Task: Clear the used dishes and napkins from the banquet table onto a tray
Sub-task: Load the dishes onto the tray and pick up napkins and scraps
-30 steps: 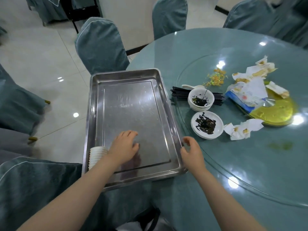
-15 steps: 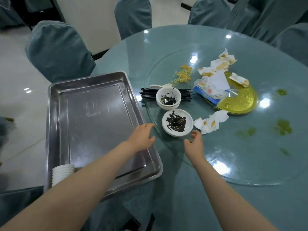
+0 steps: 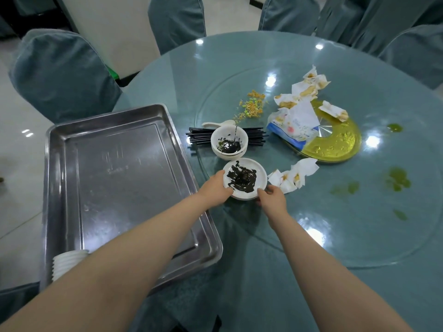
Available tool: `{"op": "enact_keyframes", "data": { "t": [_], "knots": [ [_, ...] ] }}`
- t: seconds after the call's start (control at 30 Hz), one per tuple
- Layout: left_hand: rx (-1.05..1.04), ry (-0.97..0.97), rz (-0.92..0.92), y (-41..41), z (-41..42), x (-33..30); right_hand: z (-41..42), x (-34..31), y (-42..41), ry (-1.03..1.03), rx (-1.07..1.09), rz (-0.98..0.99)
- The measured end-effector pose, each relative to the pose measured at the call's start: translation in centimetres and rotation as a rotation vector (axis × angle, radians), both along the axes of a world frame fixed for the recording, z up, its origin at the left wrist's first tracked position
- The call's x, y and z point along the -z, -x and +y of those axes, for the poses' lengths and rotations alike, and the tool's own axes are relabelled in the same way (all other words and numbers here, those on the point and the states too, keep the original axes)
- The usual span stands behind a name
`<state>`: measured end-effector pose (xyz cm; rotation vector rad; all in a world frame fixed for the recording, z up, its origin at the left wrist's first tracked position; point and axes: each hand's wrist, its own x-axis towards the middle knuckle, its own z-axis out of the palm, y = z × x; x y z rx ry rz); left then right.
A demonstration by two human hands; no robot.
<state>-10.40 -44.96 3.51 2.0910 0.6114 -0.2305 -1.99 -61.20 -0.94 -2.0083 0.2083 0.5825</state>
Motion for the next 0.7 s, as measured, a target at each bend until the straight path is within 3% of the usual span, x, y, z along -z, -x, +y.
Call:
{"op": "enact_keyframes", "data": {
  "t": [0.23,0.33,0.7],
  "knots": [
    [-0.197,0.201,-0.013,0.6,0.2,0.6,-0.2,2.8,-1.0,0.056,-0.020,0.001],
    [-0.290,0.245,-0.010,1.6,0.6,1.1,-0.3,0.7,1.1,0.050,-0.022,0.002],
    [-0.471,0.261,-0.225,8.4,0.7,0.9,0.5,-2.8,7.6,-0.086,-0.160,-0.034]
  ]
}}
